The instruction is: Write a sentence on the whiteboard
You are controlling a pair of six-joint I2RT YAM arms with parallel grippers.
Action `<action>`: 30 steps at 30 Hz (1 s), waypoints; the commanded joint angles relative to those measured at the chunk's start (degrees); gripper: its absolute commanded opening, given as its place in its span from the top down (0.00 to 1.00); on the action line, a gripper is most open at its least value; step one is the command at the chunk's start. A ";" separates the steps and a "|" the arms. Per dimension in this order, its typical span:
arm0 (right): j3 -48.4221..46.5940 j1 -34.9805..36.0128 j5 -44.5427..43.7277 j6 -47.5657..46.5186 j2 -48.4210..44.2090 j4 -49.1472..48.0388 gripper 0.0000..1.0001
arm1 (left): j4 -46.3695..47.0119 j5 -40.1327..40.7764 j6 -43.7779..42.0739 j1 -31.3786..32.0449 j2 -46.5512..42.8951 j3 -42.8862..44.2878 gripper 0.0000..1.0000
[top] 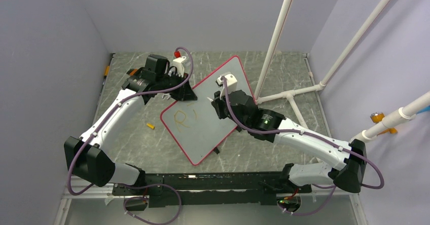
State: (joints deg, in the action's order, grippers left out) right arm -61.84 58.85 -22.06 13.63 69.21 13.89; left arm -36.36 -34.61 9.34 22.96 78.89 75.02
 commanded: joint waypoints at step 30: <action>-0.95 -3.61 8.21 0.30 4.34 -6.47 1.00 | 4.00 9.03 -7.27 0.33 0.08 0.95 1.00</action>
State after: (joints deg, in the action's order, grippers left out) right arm -61.98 55.64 -16.60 13.56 72.27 11.40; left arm -36.47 -34.20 9.26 22.90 78.91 75.05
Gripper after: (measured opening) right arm 0.131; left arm 0.078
